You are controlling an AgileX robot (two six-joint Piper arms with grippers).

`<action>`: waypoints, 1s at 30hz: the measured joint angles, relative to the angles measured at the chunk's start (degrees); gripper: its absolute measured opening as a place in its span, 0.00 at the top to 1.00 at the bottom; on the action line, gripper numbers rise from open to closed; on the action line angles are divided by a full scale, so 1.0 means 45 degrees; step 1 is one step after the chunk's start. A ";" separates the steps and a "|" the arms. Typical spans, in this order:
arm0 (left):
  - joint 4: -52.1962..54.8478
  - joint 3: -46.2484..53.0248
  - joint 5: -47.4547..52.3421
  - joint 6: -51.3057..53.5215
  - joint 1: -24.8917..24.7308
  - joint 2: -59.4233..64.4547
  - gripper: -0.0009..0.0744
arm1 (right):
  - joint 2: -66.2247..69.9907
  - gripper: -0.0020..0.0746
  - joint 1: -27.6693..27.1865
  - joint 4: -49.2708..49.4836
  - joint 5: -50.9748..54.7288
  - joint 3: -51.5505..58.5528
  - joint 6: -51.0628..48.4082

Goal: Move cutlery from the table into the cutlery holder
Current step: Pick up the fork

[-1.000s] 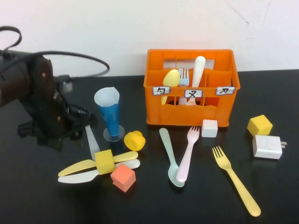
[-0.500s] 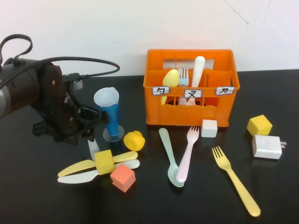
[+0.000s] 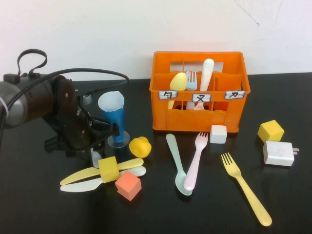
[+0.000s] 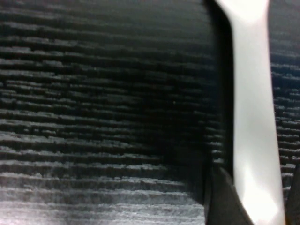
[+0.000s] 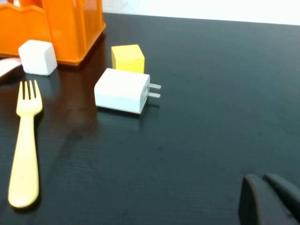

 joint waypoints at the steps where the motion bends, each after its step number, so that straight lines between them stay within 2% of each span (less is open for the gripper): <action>1: 0.0000 0.0000 -0.0046 0.0000 0.0000 0.0000 0.60 | 0.0000 0.98 0.0000 0.0000 0.0000 0.0000 0.0000; 8: 0.0337 0.0000 0.0102 -0.0022 0.0000 0.0029 0.62 | 0.0000 0.98 0.0000 0.0000 0.0000 0.0000 0.0000; 13: 0.0854 -0.0054 0.0584 -0.0022 0.0000 0.0067 0.73 | 0.0000 0.98 0.0000 0.0000 0.0000 0.0000 0.0000; 15: 0.1006 -0.0054 0.0807 -0.0022 0.0000 0.0067 0.75 | 0.0000 0.98 0.0000 0.0000 0.0000 0.0000 0.0000; 23: 0.1476 0.0011 0.1685 0.0105 0.0000 -0.0084 0.76 | 0.0000 0.98 0.0000 0.0000 0.0000 0.0000 0.0000; 30: 0.1672 0.1959 0.1332 0.0316 -0.0089 -0.1424 0.76 | 0.0000 0.98 0.0000 0.0000 0.0000 0.0000 0.0000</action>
